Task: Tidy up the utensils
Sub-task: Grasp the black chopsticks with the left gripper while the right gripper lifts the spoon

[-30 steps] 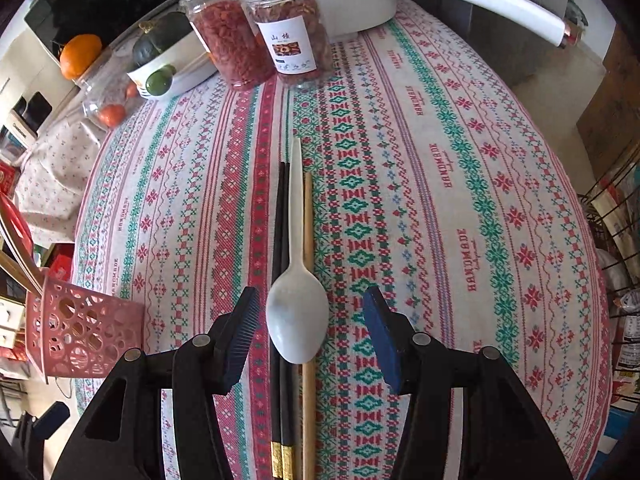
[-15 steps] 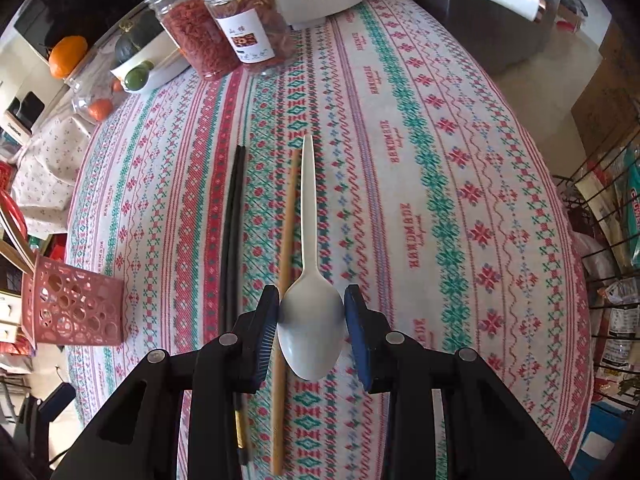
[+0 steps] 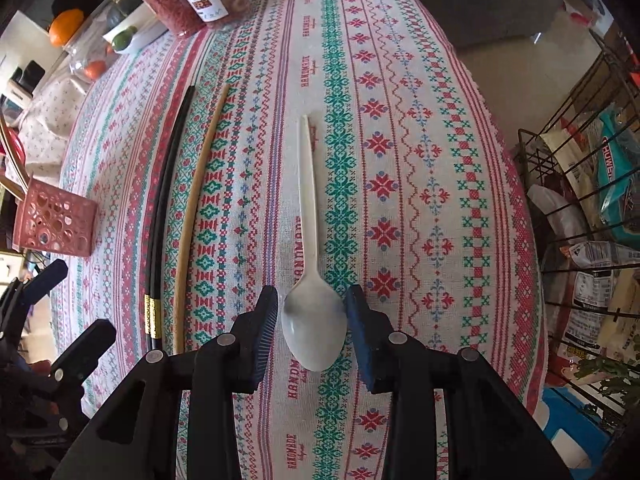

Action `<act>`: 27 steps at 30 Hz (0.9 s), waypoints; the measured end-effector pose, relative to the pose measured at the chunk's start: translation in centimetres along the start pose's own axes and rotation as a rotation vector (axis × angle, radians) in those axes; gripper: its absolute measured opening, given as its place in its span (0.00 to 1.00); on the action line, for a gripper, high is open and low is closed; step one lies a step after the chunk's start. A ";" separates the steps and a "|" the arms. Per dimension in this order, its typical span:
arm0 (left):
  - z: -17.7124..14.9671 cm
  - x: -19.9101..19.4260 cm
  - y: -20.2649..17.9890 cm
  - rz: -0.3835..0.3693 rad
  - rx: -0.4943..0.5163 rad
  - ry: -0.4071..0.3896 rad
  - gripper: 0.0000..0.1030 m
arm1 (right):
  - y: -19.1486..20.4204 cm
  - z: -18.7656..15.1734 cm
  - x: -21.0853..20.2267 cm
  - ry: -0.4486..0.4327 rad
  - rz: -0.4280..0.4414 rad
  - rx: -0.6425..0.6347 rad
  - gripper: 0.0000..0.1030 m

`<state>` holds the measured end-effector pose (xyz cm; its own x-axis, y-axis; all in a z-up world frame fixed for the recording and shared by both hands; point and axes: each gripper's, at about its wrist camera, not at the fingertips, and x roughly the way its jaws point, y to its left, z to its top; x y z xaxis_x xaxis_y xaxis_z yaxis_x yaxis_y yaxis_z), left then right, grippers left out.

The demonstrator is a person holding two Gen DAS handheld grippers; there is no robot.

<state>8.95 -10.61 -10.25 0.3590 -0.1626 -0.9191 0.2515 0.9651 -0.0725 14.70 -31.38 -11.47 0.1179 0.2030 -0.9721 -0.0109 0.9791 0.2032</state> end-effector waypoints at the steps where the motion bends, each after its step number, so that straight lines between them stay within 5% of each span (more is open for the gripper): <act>1: 0.5 0.4 0.0 0.008 -0.007 0.002 0.91 | -0.4 0.1 -0.2 -0.007 -0.003 0.014 0.37; 9: 4.9 3.6 0.9 -0.012 -0.091 0.041 0.33 | -2.4 0.9 -0.6 -0.021 0.023 0.063 0.37; 12: 5.4 4.8 1.0 -0.015 -0.092 0.071 0.19 | -2.6 1.3 -0.4 -0.024 0.029 0.073 0.37; 15: 5.9 5.5 0.7 0.008 -0.084 0.081 0.12 | -2.7 1.4 -0.3 -0.028 0.033 0.081 0.37; 27: 9.4 8.0 0.1 0.070 -0.092 0.203 0.11 | -2.5 1.9 0.3 -0.029 0.027 0.094 0.37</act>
<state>20.29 -13.70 -13.98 0.1822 -0.0587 -0.9815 0.1457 0.9888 -0.0321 16.64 -33.80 -12.10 0.1476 0.2275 -0.9625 0.0785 0.9674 0.2407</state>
